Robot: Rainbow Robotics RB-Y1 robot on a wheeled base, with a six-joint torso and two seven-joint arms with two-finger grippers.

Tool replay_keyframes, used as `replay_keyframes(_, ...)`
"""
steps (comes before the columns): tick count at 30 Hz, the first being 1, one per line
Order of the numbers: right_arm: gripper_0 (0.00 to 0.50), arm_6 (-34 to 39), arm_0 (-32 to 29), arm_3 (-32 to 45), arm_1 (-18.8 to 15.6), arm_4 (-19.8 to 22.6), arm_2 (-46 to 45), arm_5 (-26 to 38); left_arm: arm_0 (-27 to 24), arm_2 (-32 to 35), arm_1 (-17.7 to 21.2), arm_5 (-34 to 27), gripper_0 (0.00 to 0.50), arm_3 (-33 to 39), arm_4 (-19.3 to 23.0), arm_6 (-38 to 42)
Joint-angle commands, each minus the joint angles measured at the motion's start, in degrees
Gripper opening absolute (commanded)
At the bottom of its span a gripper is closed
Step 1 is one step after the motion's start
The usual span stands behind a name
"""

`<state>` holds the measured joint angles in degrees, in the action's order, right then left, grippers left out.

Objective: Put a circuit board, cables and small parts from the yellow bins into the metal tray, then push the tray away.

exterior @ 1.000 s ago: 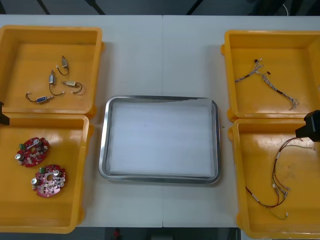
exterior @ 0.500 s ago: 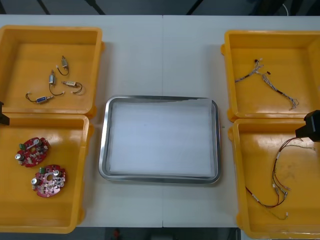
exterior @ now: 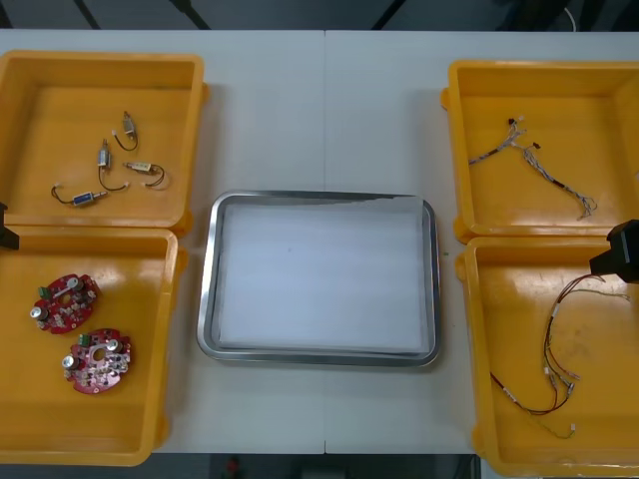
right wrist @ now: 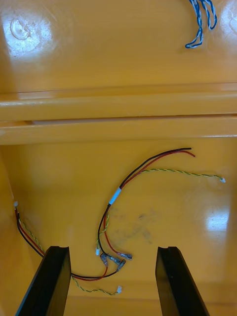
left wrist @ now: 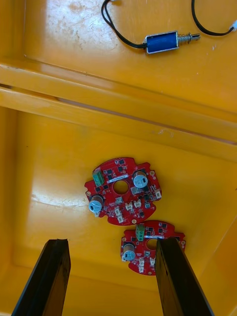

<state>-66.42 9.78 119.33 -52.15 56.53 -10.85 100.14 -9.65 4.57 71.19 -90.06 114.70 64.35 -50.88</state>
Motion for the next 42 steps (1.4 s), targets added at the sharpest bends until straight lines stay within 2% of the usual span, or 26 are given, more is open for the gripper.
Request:
replay_keyframes(1, 0.500, -0.91, -0.29, 0.11, 0.30, -0.37, -1.37, -0.47, 0.87, 1.23, 2.64, 0.50, 0.500, 0.96, -0.54, -0.01)
replay_keyframes(27, 0.500, -0.91, -0.29, 0.11, 0.30, -0.37, -1.37, -0.47, 0.87, 1.23, 2.64, 0.50, 0.500, 0.96, -0.54, -0.01)
replay_keyframes(29, 0.500, -0.82, -2.23, -1.30, 0.56, -0.28, 0.12, -0.12, 0.87, 1.23, 2.64, 0.50, 0.500, 0.96, -0.54, -0.01)
replay_keyframes(35, 0.500, 0.24, -2.14, -1.65, -1.11, -0.02, 0.21, 0.32, 0.87, 1.23, 2.64, 0.50, 0.500, 0.96, -0.54, -0.01)
replay_keyframes(42, 0.500, 10.43, -2.14, -1.56, -1.64, 0.86, 0.30, 0.76, 0.87, 1.23, 2.64, 0.50, 0.500, 0.96, -0.54, -0.01)
